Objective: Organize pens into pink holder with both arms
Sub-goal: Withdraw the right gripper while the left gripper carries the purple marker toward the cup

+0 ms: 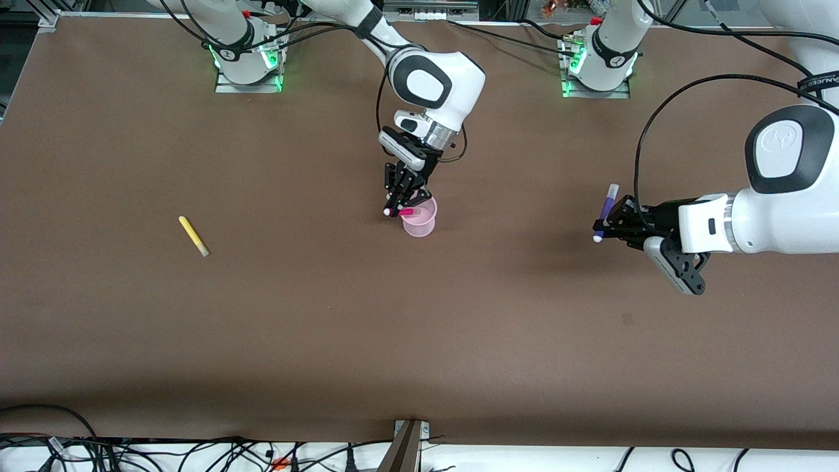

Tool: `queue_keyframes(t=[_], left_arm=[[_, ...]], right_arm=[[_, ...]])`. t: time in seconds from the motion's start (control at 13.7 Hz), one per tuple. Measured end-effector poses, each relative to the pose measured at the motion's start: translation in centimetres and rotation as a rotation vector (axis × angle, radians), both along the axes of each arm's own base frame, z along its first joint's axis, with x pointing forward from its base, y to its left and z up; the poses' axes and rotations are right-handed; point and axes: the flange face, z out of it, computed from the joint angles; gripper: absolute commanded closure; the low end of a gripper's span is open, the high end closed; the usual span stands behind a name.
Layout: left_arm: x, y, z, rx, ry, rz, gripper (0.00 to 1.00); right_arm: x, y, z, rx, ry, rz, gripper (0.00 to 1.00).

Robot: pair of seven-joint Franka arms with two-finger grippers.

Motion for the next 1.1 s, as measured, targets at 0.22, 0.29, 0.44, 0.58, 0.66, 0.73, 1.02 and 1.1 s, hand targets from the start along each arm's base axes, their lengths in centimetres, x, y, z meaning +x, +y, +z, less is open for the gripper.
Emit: queue_keyframes(t=[0.22, 0.29, 0.44, 0.58, 0.66, 0.73, 1.02, 1.1], left_arm=[[0.0, 1.9, 0.1, -0.044, 0.008, -0.001, 1.0], [0.0, 2.3, 0.1, -0.062, 0.007, 0.006, 1.0], [0.0, 2.4, 0.2, -0.096, 0.012, 0.017, 1.0], [-0.1, 1.8, -0.1, -0.112, 0.031, 0.006, 1.0], [-0.3, 1.5, -0.4, -0.116, 0.047, -0.005, 1.0], [-0.4, 1.3, -0.5, -0.121, 0.058, -0.012, 1.0], [-0.6, -1.2, -2.0, -0.148, 0.092, -0.055, 1.0], [-0.5, -2.1, -2.8, -0.16, 0.106, -0.066, 1.0]], right_arm=[[0.3, 0.2, 0.5, 0.01, -0.01, -0.003, 0.07], [0.5, 0.3, 0.7, 0.014, -0.013, -0.004, 0.02], [0.9, 0.4, 1.5, 0.022, -0.021, -0.005, 0.01], [1.8, 0.5, 3.4, 0.025, 0.011, 0.0, 0.01], [2.7, 0.1, 5.1, 0.025, 0.064, 0.004, 0.02], [3.8, -0.6, 7.5, 0.028, 0.134, 0.017, 0.02], [9.9, -9.2, 19.9, 0.092, 0.445, 0.122, 0.02], [11.4, -12.6, 22.7, 0.11, 0.521, 0.154, 0.02]])
